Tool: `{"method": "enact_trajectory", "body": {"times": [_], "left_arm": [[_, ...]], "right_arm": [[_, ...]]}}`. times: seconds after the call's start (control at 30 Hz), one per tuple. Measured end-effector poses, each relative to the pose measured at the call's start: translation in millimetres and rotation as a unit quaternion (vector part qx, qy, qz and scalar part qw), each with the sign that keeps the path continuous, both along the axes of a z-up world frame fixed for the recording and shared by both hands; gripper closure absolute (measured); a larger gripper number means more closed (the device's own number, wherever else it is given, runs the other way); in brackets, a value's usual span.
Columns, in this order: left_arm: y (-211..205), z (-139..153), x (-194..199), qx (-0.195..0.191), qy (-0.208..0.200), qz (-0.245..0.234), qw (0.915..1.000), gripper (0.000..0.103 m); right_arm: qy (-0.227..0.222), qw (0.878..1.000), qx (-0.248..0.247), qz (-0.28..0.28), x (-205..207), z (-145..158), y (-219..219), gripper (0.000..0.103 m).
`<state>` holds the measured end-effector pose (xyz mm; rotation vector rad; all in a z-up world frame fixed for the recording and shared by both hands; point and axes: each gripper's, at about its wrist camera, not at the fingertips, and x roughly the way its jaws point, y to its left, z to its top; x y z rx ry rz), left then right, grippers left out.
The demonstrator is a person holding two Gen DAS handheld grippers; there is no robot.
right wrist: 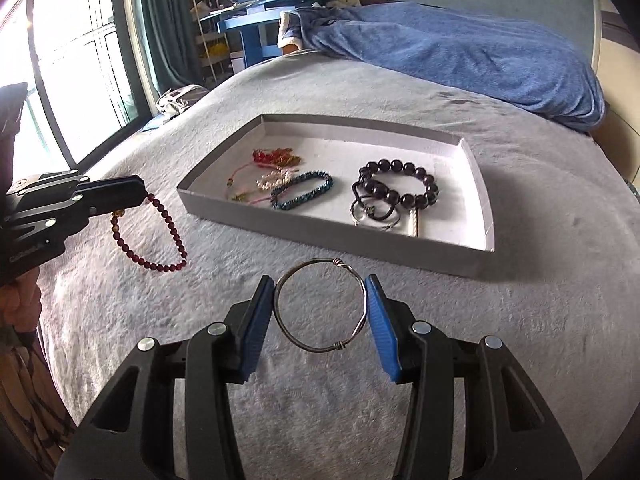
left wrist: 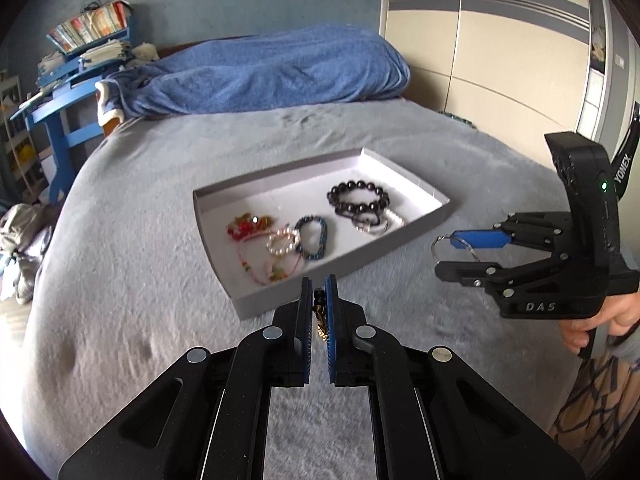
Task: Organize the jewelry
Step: 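Carry the red bracelet and silver bangle into the white tray and open both tools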
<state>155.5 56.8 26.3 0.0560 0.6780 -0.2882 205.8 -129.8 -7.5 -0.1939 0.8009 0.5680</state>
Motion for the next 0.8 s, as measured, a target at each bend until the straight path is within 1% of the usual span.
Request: {"method": "enact_trajectory", "body": {"times": [0.2, 0.43, 0.53, 0.63, 0.8], "left_arm": [[-8, 19, 12, -0.004, -0.017, 0.003, 0.9998, 0.096], [-9, 37, 37, -0.011, -0.026, 0.022, 0.9994, 0.096], [-8, 42, 47, -0.014, -0.03, 0.027, 0.9991, 0.096], [-6, 45, 56, -0.014, -0.032, 0.03, 0.9989, 0.096], [-6, 44, 72, -0.019, -0.027, 0.035, 0.9989, 0.096]], "right_arm": [[-0.006, 1.0, 0.0, 0.002, 12, 17, 5, 0.057], [-0.014, 1.0, -0.006, 0.004, 34, 36, 8, 0.057], [-0.015, 1.0, -0.009, 0.002, 45, 39, 8, 0.057], [-0.01, 1.0, 0.0, -0.004, 58, 41, 6, 0.057], [-0.002, 1.0, 0.01, -0.01, 77, 39, 5, 0.057]]}}
